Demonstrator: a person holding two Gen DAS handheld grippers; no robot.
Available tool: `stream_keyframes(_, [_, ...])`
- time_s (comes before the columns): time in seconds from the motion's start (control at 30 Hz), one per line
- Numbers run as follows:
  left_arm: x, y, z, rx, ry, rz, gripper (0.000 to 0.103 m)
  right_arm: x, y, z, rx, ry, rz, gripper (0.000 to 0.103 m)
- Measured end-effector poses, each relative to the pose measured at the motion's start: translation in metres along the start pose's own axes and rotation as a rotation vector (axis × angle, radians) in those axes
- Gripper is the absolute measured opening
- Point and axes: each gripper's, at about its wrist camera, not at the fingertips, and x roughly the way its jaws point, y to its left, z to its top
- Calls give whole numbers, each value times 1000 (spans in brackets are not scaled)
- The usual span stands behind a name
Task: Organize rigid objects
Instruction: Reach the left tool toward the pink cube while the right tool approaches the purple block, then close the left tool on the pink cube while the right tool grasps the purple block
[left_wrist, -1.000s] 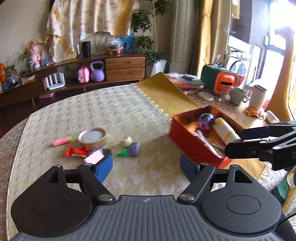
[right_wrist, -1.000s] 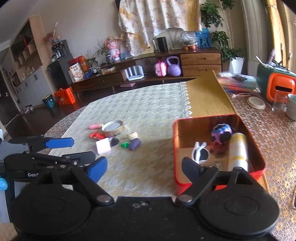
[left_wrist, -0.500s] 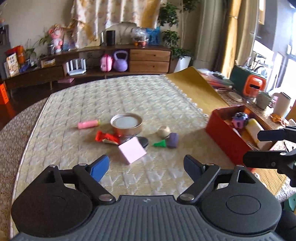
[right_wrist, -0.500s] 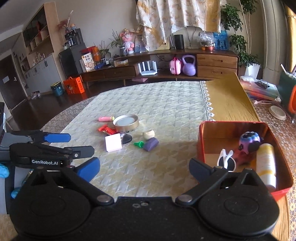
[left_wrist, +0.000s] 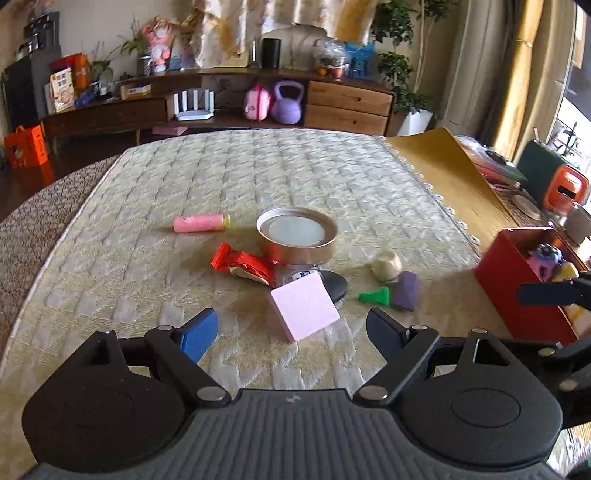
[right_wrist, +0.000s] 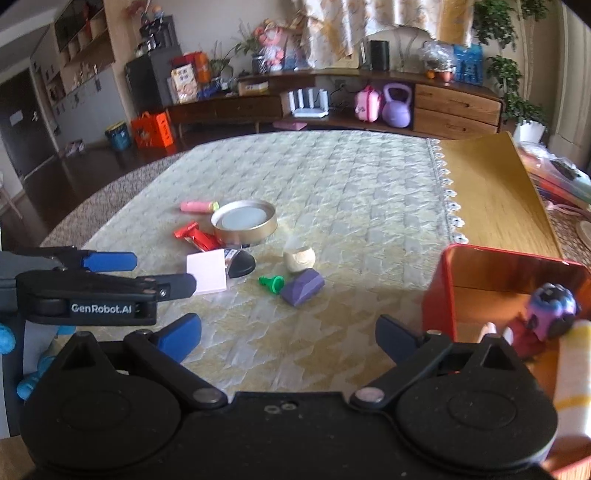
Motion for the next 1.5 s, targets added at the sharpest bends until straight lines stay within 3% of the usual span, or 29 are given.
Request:
stream_keyframes(0.2, [20, -4, 1, -22, 2, 27, 88, 27, -1, 6, -58, 40, -4, 89])
stream_keyframes(0.33, [31, -4, 0, -57, 10, 31, 88, 43, -2, 11, -76, 67, 11, 77])
stream_keyframes(0.63, [46, -4, -3, -95, 16, 52, 88, 68, -2, 16, -146, 111, 29, 65])
stream_keyframes(0.9, [48, -2, -1, -115, -1, 62, 87, 78, -3, 22, -171, 112, 44, 61])
stream_keyframes(1.03, [47, -5, -3, -96, -9, 73, 76, 80, 0, 21, -195, 105, 52, 56])
stream_keyframes(1.13, [47, -6, -3, -87, -10, 68, 74, 80, 3, 21, -211, 102, 55, 51])
stream_keyframes(1.27, [46, -7, -3, -73, -11, 47, 54, 78, 5, 21, -217, 98, 50, 37])
stream_keyframes(1.37, [45, -9, -3, -65, -7, 30, 46, 77, 5, 20, -209, 94, 44, 37])
stream_keyframes(1.5, [43, -10, -4, -45, -7, 31, 45, 73, 3, 18, -176, 85, 33, 36])
